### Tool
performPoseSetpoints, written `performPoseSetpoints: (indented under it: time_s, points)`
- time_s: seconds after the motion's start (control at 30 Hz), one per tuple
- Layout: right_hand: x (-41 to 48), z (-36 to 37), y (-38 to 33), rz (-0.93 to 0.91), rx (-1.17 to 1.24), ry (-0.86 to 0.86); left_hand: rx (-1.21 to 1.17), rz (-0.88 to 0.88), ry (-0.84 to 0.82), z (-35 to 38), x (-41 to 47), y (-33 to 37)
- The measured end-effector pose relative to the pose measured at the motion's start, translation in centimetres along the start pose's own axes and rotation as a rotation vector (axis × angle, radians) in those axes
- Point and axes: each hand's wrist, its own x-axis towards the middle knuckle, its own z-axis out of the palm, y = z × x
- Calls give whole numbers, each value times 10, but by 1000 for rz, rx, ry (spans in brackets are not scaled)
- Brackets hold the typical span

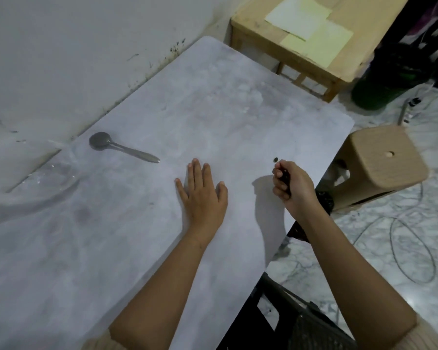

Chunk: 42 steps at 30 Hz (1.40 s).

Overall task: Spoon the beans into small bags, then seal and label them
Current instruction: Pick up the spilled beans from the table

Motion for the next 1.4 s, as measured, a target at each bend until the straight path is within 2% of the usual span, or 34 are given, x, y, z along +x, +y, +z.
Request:
performPoseSetpoints:
  time_s: [0.17,0.33,0.47,0.6,0.8,0.9,1.03,1.2,1.33,1.4]
  points:
    - [18,-21,-13,-110,-262,110,8,-4,-31,10,17,26]
    - [28,-28,-16,-308,-727,146,93,0,4,17,22,33]
    - [39,-25,-16,-361,-892,152,124,2,35,19,20,33]
    - [48,-24,-17,-354,-862,156,129,3,38,19,20,33]
    - [51,-24,-21,-194,-409,58,140,8,39,18,21,32]
    - [47,-21,-23,-151,-356,72,145,13,41,17,20,31]
    - [43,-17,-21,-176,-394,141,132,13,36,17,20,32]
    - [42,-18,-17,-260,-481,143,128,13,34,16,20,32]
    - [46,-21,-12,-411,-782,171,136,14,37,16,21,32]
    - [48,-21,-10,-428,-906,209,140,15,36,16,21,32]
